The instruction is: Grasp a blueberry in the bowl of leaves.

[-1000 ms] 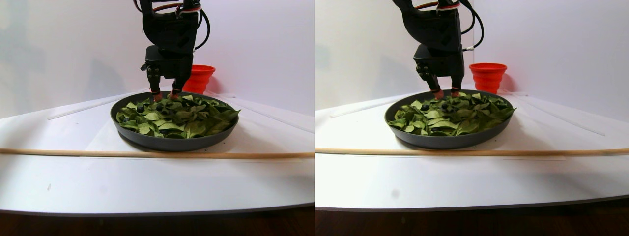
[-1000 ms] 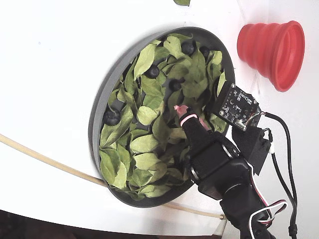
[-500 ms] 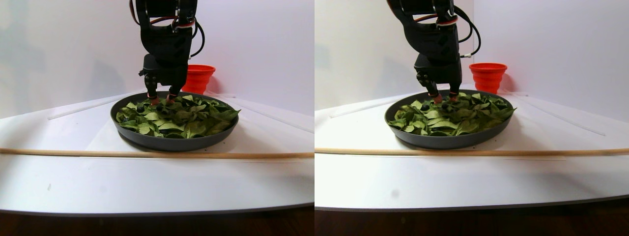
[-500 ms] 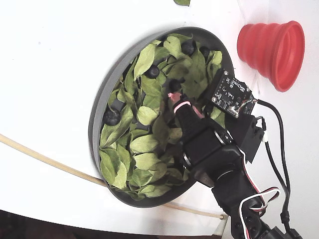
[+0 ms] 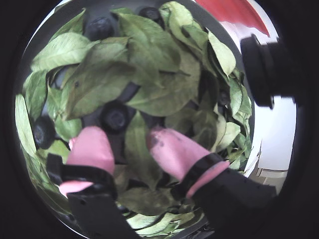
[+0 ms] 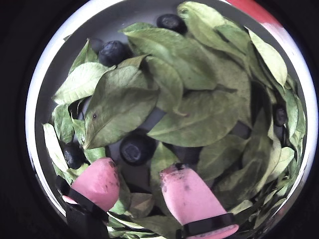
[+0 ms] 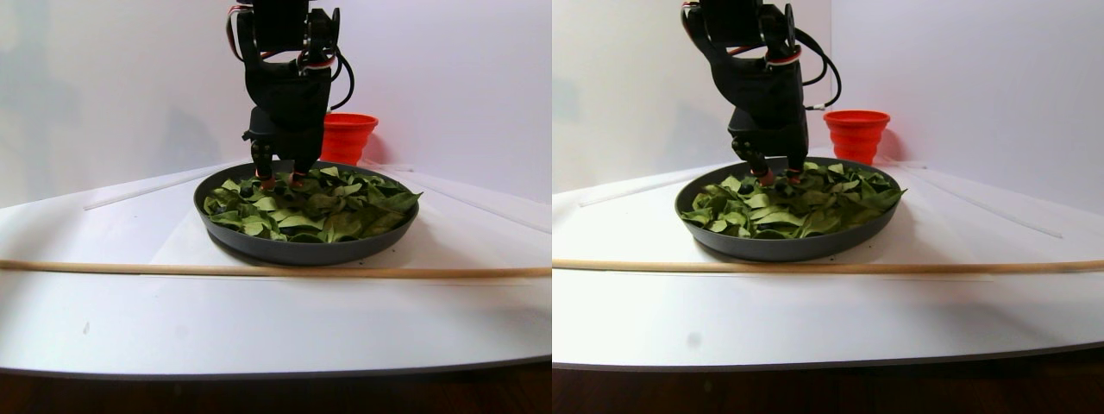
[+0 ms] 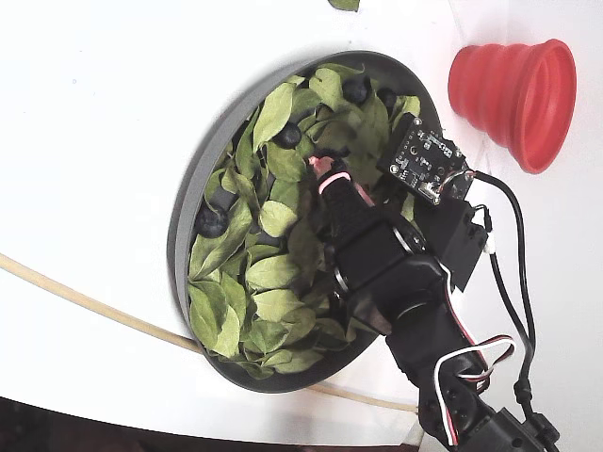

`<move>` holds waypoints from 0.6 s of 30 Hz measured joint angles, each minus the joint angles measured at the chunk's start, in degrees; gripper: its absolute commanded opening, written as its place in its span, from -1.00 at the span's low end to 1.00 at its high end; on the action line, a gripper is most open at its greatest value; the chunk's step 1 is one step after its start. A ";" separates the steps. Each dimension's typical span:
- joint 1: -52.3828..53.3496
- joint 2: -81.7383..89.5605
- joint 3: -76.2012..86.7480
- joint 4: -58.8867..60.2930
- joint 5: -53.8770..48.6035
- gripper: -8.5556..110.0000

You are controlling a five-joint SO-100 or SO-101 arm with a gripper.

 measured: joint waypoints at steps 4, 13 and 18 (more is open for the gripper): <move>-0.09 -0.62 -0.62 -0.53 0.18 -0.58; -0.09 -2.02 -2.37 -0.53 0.18 -0.58; -0.09 -2.72 -2.55 -1.41 0.18 -0.58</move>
